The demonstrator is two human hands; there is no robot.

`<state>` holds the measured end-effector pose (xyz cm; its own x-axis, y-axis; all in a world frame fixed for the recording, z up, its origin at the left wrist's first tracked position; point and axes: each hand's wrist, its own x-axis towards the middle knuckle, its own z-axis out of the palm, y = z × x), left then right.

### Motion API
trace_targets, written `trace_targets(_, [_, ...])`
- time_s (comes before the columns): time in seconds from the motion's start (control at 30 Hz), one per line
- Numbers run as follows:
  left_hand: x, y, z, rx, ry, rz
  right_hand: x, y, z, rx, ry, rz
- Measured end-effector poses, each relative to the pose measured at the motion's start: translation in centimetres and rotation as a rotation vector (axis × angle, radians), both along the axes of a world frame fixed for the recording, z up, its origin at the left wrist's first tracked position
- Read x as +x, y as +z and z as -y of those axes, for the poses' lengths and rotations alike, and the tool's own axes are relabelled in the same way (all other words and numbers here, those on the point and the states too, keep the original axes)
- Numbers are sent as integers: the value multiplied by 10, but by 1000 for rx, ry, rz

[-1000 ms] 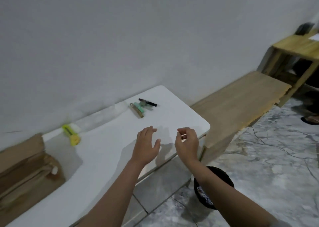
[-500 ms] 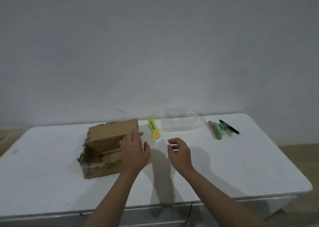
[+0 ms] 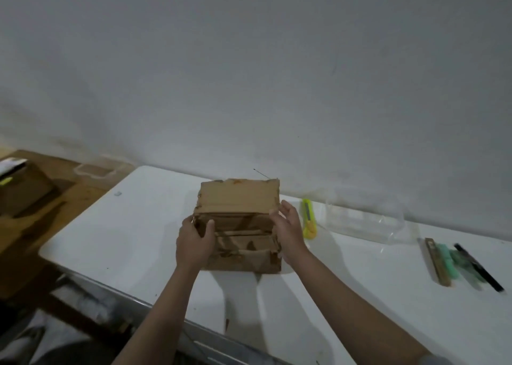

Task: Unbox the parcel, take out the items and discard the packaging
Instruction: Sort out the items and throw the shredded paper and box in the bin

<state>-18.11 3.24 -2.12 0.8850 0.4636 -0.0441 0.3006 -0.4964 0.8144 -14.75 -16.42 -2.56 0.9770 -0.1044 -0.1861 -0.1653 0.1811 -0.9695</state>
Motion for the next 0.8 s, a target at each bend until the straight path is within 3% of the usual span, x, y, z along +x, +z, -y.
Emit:
trace_targets(0.13, [-6,6,5,-199,78,58,6,-7,2,296,-77,-96])
trace_targets(0.2, [-6,8,3,-334,118,122,4,-11,7,325,-71,-121])
trace_targets(0.33, [-11,7,-4,-423,71,197,-9,-14,16,190,-52,-74])
trace_targets(0.57, [-24,-15,-19,-281,39,118,-38,-22,8,-235,43,44])
trace_targets(0.8, [-38,-12,-3,-241,-21,136,-78,-10,5,-301,-33,13])
